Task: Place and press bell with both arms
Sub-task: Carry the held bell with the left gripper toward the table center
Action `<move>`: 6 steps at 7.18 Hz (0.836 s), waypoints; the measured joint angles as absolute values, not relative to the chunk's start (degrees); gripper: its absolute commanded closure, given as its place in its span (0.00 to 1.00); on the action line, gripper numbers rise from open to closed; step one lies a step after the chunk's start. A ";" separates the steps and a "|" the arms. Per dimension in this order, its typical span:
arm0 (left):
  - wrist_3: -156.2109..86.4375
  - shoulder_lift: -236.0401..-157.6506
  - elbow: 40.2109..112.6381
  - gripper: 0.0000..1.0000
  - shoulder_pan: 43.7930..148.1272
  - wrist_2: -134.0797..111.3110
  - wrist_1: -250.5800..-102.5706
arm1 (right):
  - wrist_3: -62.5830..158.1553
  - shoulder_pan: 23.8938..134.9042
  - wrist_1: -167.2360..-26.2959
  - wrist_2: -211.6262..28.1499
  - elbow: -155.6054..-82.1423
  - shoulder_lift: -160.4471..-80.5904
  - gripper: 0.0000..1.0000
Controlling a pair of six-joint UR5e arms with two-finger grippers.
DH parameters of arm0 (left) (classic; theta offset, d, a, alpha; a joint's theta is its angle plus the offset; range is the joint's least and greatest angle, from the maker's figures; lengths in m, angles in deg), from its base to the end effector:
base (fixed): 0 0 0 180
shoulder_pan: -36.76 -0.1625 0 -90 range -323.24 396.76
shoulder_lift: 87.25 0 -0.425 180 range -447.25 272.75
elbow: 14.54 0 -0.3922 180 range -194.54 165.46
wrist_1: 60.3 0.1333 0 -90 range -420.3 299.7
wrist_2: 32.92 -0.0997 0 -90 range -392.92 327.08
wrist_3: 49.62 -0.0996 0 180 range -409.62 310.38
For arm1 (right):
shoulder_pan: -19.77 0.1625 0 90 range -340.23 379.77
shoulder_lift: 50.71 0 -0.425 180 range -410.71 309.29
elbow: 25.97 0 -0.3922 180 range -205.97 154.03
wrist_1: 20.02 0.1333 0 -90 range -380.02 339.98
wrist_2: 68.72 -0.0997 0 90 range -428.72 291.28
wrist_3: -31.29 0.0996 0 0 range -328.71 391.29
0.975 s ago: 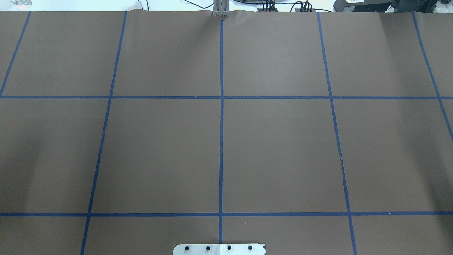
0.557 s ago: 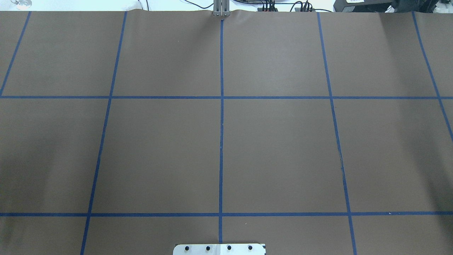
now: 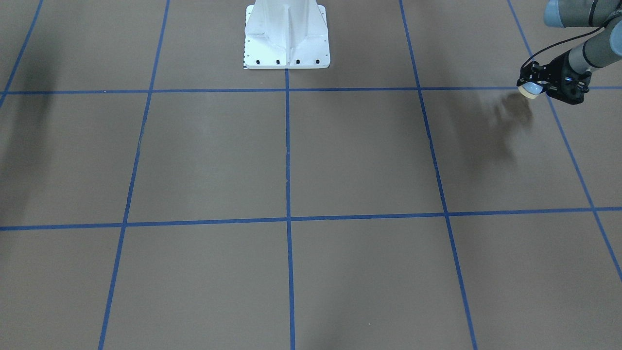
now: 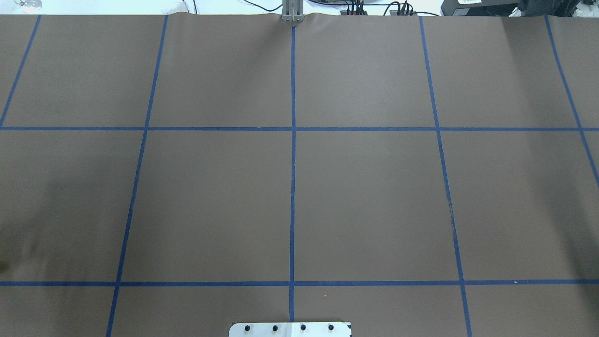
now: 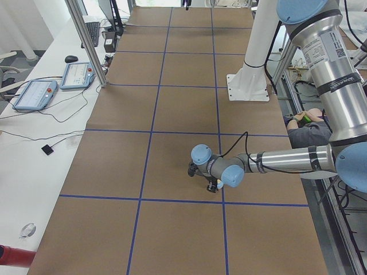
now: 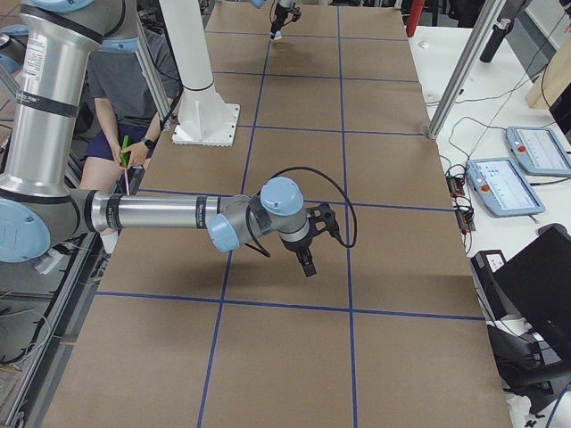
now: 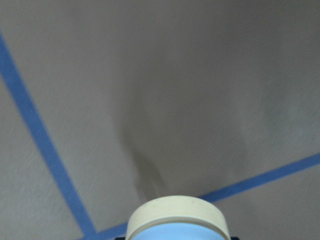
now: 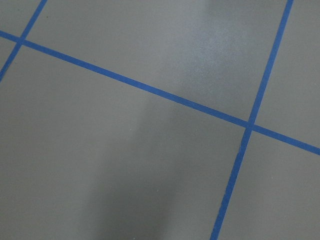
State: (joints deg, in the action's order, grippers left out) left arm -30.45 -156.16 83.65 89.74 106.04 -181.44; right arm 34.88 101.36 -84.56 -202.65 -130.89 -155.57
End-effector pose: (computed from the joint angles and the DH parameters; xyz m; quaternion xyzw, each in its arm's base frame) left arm 0.1610 -0.3101 0.6775 -0.0654 0.4289 0.2043 0.8775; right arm 0.0044 -0.4091 0.5947 0.1656 -0.3842 -0.1206 0.9002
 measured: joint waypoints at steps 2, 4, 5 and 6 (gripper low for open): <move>-27.57 -164.30 83.96 0.44 89.76 106.00 -176.64 | 34.95 101.39 -84.74 -202.43 -130.56 -155.80 0.00; -25.31 -174.33 84.19 0.44 89.75 105.79 -167.77 | 35.14 101.41 -84.79 -202.27 -129.79 -156.03 0.00; -24.66 -180.13 84.19 0.44 89.63 105.62 -161.76 | 35.20 101.42 -84.79 -202.24 -129.55 -156.14 0.00; -24.29 -186.22 83.97 0.45 89.23 105.42 -155.06 | 35.25 101.42 -84.80 -202.23 -129.29 -156.25 0.00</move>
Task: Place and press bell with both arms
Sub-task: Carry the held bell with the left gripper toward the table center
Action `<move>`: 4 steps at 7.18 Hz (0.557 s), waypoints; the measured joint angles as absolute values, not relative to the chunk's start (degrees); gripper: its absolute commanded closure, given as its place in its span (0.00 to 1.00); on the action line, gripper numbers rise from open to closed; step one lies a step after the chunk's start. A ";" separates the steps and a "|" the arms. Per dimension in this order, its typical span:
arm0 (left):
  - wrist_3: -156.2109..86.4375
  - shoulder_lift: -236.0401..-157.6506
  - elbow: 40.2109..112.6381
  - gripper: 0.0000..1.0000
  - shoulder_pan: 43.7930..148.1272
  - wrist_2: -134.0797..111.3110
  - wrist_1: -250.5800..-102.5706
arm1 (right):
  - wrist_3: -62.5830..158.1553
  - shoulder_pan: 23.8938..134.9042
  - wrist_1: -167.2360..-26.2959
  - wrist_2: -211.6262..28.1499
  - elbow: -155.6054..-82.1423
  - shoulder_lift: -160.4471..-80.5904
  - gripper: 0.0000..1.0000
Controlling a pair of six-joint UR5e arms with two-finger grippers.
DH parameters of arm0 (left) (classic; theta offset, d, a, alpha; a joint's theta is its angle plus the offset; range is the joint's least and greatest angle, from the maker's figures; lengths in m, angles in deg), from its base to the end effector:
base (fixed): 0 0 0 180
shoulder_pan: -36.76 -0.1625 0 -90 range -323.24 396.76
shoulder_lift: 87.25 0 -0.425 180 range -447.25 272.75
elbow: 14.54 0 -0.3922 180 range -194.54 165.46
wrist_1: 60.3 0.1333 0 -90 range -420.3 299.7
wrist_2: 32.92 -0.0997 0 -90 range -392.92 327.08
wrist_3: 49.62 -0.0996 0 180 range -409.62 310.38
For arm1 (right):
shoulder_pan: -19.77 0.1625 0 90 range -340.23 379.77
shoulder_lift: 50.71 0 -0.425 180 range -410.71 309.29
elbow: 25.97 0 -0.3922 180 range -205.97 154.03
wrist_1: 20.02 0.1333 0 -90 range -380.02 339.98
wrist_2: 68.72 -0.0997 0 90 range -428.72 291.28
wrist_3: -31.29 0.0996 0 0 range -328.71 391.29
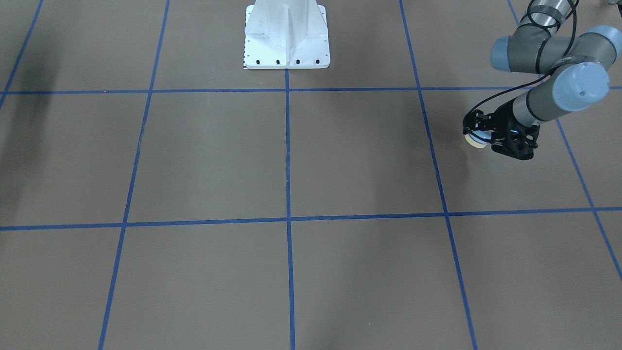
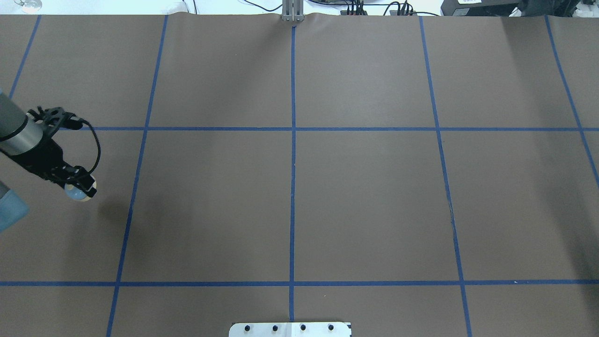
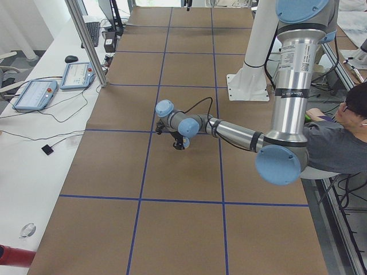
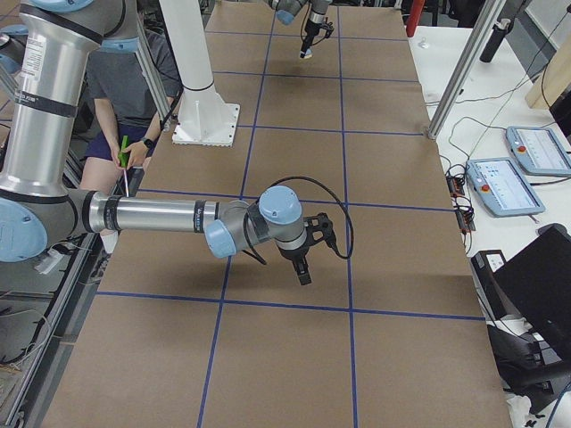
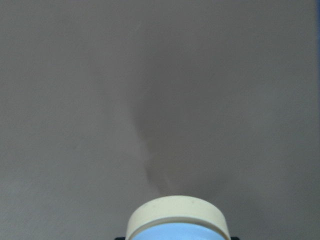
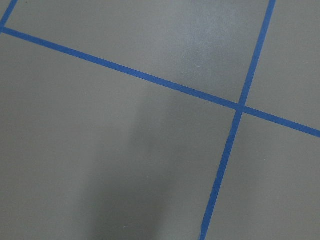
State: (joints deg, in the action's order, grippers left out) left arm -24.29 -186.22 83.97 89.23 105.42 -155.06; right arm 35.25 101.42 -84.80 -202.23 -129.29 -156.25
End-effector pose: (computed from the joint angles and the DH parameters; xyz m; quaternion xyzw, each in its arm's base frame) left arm 0.2930 -0.4781 0.4880 -0.0594 0.4346 0.1736 0.8817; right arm 0.0062 -0.4032 0.6147 0.1452 -0.3810 -0.1087 0.9066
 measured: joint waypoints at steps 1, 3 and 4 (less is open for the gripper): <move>-23.13 -192.82 83.29 0.46 88.18 105.03 -148.48 | 35.29 101.42 -84.81 -202.22 -129.04 -156.36 0.00; -14.72 -208.02 75.92 0.46 84.31 104.25 -142.16 | 35.61 101.42 -84.91 -202.22 -128.57 -156.33 0.00; -10.06 -215.57 69.95 0.46 82.34 104.18 -141.53 | 36.10 101.42 -84.90 -202.22 -128.44 -156.20 0.00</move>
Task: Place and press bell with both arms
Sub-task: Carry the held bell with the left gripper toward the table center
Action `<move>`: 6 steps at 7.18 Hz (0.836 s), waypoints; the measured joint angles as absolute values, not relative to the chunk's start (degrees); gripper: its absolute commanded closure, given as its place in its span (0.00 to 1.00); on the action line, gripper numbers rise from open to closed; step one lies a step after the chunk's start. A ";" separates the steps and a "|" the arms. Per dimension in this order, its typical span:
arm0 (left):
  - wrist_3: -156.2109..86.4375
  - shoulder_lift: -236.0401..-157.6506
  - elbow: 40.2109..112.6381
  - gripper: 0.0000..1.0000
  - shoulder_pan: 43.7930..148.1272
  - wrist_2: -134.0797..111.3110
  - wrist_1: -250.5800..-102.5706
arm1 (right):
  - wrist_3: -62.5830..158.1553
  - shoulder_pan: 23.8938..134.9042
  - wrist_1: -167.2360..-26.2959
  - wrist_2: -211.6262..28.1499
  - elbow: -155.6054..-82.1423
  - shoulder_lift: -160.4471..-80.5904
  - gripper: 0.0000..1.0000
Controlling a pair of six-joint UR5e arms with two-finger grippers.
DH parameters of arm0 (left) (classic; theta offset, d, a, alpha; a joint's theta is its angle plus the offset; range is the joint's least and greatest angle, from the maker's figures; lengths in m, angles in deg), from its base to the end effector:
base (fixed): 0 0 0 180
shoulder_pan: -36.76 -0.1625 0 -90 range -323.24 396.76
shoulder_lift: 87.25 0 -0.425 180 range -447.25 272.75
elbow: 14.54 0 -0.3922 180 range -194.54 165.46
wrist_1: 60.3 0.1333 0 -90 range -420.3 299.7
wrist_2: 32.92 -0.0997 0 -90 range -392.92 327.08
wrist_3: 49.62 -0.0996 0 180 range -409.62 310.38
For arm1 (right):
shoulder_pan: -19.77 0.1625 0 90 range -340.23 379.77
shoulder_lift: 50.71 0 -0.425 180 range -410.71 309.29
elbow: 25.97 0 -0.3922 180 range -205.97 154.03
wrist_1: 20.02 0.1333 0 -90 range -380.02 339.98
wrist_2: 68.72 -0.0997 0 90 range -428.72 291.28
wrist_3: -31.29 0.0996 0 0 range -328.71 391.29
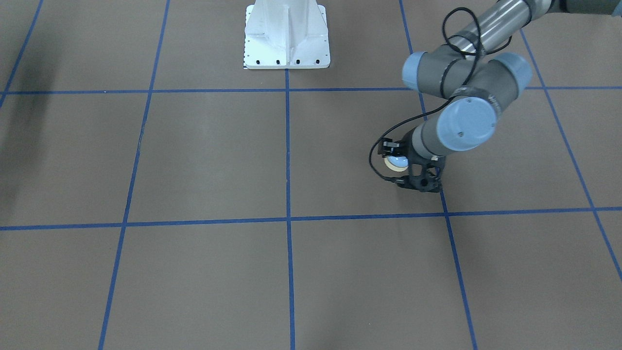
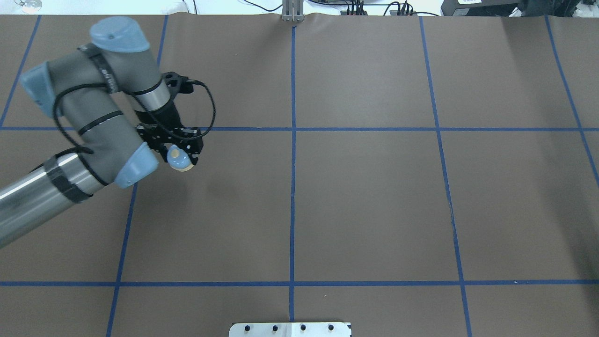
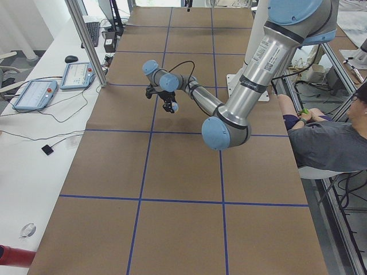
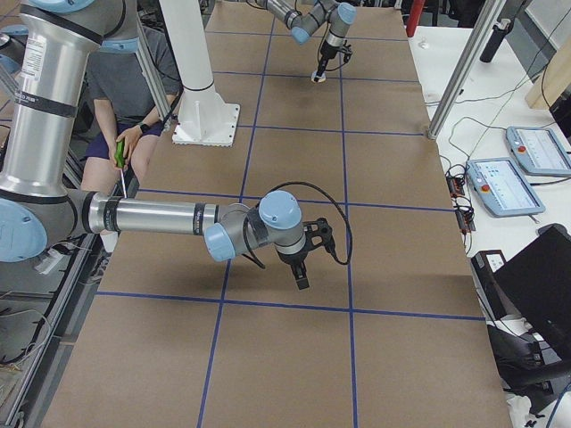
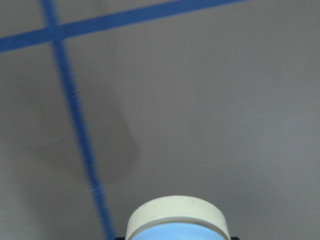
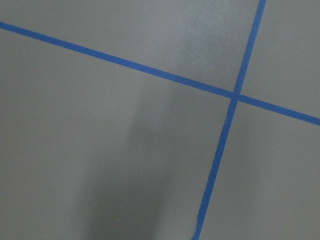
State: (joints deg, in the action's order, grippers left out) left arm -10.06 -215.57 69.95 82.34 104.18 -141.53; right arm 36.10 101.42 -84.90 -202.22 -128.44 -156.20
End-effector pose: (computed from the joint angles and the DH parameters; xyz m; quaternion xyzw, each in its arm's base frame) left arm 0.4551 -0.5506 0.3047 -0.1195 0.4182 0.1211 0.8923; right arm 0.0063 -0.4029 0.6222 0.1352 -0.3817 -0.0991 0.9090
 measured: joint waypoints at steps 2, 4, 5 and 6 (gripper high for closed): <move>-2.83 -227.76 57.76 0.46 78.78 104.17 -141.55 | 37.02 101.42 -84.93 -202.24 -128.33 -155.97 0.00; 2.87 -234.39 50.71 0.46 74.93 102.61 -142.35 | 37.64 101.42 -84.89 -202.30 -128.30 -155.92 0.00; 5.41 -235.90 49.15 0.45 73.14 101.57 -143.46 | 37.71 101.42 -84.88 -202.31 -128.28 -155.90 0.00; 7.40 -237.03 47.78 0.42 71.80 101.09 -145.06 | 37.75 101.44 -84.88 -202.31 -128.28 -155.86 0.00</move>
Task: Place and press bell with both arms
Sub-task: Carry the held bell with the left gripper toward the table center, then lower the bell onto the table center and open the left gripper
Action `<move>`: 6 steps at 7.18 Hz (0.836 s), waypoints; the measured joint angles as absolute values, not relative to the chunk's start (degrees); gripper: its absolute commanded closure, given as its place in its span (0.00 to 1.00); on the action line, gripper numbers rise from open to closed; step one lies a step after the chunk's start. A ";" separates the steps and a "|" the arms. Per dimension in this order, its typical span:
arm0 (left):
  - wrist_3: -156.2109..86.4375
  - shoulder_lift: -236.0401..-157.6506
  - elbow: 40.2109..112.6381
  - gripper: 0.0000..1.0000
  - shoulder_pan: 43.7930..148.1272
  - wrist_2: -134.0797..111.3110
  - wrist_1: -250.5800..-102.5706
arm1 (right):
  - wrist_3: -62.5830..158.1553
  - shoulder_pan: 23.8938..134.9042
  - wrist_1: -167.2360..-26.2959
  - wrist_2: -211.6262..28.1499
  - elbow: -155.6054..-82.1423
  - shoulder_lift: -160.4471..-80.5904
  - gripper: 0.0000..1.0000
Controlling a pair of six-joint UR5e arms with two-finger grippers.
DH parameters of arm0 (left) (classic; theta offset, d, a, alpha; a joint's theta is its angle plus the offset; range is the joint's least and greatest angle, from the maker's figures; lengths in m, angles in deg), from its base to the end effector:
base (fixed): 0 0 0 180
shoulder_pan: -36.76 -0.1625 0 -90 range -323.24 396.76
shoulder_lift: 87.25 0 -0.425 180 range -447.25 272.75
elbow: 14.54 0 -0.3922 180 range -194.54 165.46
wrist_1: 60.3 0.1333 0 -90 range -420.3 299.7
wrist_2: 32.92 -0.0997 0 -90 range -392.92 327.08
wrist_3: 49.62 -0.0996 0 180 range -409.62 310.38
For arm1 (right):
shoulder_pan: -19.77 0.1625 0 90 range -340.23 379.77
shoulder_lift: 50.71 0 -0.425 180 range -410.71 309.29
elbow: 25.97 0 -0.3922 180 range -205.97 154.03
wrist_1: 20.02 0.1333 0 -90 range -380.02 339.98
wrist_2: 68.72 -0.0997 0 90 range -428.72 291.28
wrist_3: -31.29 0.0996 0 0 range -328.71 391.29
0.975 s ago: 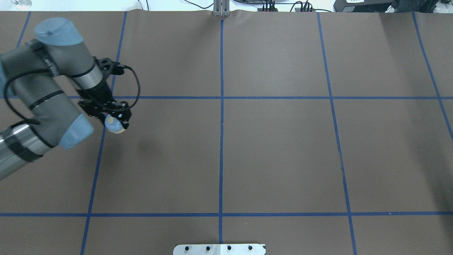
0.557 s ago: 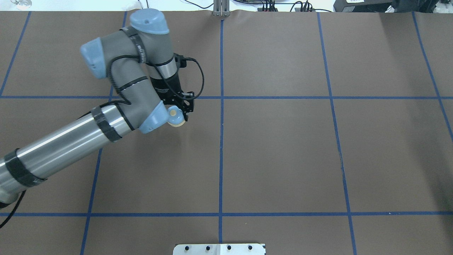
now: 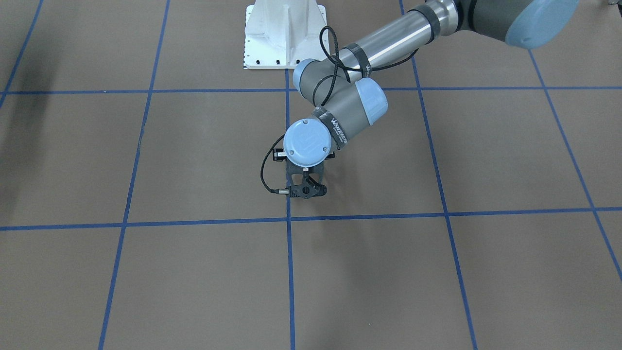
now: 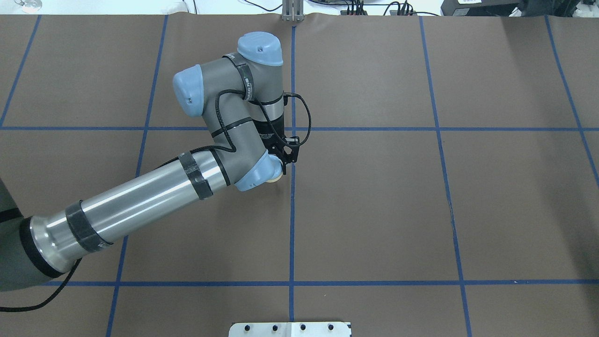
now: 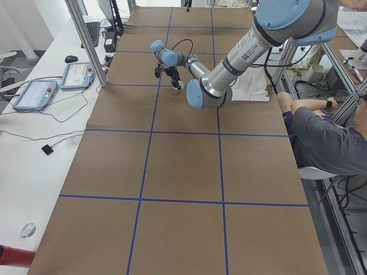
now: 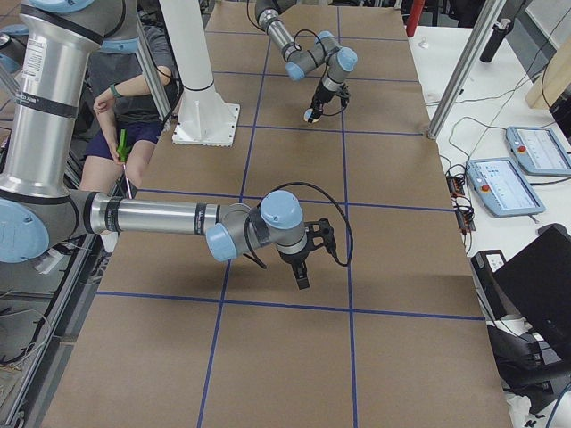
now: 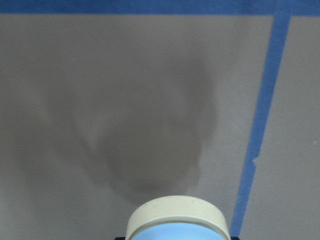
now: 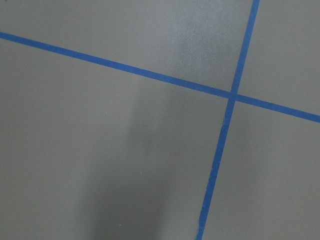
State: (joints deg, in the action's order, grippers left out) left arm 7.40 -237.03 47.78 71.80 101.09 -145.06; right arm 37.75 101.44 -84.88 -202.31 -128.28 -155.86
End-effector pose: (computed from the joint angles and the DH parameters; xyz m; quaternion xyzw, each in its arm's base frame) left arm 0.6352 -0.5237 0.1869 -0.1817 0.3823 0.0708 0.9032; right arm 0.0060 -0.4054 0.6211 0.1312 -0.3844 -0.0867 0.9097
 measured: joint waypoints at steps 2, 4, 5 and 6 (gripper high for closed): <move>9.24 -238.95 44.73 0.32 70.20 100.00 -148.47 | 37.78 101.46 -84.92 -202.33 -128.27 -155.83 0.00; 9.50 -239.47 43.82 0.15 69.44 98.94 -149.82 | 37.79 101.45 -84.95 -202.33 -128.21 -155.77 0.00; 9.50 -239.47 43.70 0.01 69.37 98.79 -149.97 | 37.79 101.43 -84.96 -202.32 -128.21 -155.76 0.00; 9.47 -239.47 43.69 0.01 69.35 98.71 -150.01 | 37.79 101.42 -84.95 -202.33 -128.26 -155.74 0.00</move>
